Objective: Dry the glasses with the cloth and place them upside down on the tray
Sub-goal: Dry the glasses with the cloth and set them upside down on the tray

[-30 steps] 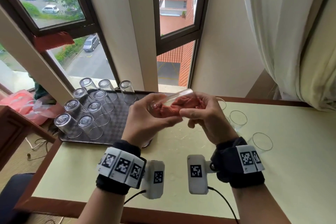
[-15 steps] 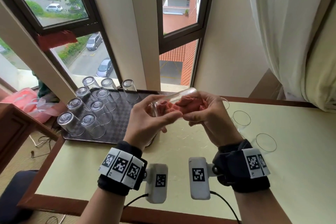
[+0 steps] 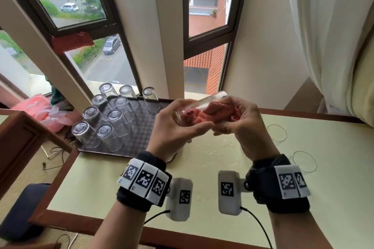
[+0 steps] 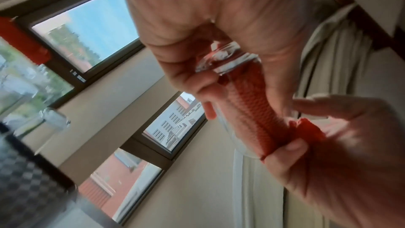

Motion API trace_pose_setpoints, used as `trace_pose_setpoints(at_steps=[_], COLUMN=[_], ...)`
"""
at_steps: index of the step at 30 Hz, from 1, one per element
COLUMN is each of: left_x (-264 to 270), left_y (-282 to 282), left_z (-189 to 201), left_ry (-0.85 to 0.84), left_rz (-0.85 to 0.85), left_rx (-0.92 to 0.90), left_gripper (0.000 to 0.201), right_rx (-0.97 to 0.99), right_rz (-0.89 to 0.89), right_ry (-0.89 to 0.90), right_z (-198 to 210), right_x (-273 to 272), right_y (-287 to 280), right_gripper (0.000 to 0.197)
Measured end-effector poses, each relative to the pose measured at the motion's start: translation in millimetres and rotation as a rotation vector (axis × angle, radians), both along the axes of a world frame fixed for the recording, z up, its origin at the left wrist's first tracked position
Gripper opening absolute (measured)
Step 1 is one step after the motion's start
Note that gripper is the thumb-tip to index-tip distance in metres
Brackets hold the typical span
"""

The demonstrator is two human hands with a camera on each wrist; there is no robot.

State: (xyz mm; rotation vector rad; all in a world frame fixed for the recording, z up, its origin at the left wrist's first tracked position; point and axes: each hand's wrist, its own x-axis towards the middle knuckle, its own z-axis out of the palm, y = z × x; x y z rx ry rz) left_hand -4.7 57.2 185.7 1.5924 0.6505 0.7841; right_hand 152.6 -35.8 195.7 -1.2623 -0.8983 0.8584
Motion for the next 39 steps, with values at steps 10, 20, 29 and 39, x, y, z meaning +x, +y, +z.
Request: trace_pose_setpoints(at_steps=[10,20,29,39], left_x=[1.4,-0.6,2.0,2.8], left_y=[1.0,-1.8,2.1,-6.6], left_z=[-1.7,-7.4,-8.5,-12.0], left_ry=[-0.019,0.002,-0.034,-0.011], left_rz=[-0.07,-0.074,-0.1,-0.092], left_rx=[0.062,0.208,-0.38,0.076], left_gripper=[0.07,0.072,0.064,0.073], right_rx=[0.033,0.007,0.03,0.056], right_rz=[0.035,0.079,-0.023,0.047], right_ry=[0.169,0.28,0.137,0.265], right_z=[-3.8,-10.2,-11.4,-17.6], right_x=[4.5,9.0,-3.2,7.5], right_y=[0.5,1.3,-2.2,-5.1], right_gripper=[0.031,0.044,0.045,0.028])
